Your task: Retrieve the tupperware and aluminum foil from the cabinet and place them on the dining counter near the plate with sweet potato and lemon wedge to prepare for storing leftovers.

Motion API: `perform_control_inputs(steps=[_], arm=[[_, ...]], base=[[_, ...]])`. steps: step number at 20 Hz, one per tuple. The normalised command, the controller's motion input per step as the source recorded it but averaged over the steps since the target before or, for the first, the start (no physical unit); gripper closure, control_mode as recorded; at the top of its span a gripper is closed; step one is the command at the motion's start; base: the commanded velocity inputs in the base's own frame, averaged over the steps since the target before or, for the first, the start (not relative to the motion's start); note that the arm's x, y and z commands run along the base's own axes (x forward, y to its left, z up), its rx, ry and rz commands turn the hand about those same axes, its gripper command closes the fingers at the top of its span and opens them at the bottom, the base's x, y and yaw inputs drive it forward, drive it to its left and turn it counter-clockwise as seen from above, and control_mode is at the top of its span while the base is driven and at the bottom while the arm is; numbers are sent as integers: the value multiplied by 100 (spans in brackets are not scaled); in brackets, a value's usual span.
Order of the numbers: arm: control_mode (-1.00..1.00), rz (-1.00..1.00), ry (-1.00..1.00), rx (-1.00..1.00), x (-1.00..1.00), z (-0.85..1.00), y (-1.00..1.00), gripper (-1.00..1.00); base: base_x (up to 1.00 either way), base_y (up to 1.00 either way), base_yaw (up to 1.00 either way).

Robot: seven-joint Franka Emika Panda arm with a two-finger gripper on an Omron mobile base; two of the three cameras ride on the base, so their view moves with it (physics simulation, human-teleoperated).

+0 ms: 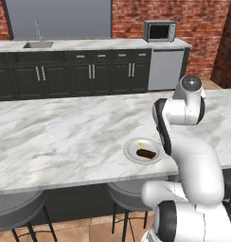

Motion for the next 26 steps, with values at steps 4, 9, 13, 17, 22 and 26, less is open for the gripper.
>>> perform_control_inputs(steps=[4, 9, 13, 17, 22, 26], arm=[[-100, 28, 25, -3, -100, 64, 100, -100], [-100, 32, 7, -10, -100, 35, 89, -100], [-100, 29, -10, -7, -100, 4, 31, -100], [-100, 19, -27, -2, -100, 1, 11, -100], [-100, 12, -22, 0, -83, 47, 0, -100], [-100, 8, -11, 0, -14, 87, -2, -100]], base=[[0, 0, 0], [0, 0, 0], [0, 0, 0], [0, 0, 0], [0, 0, 0], [0, 0, 0]])
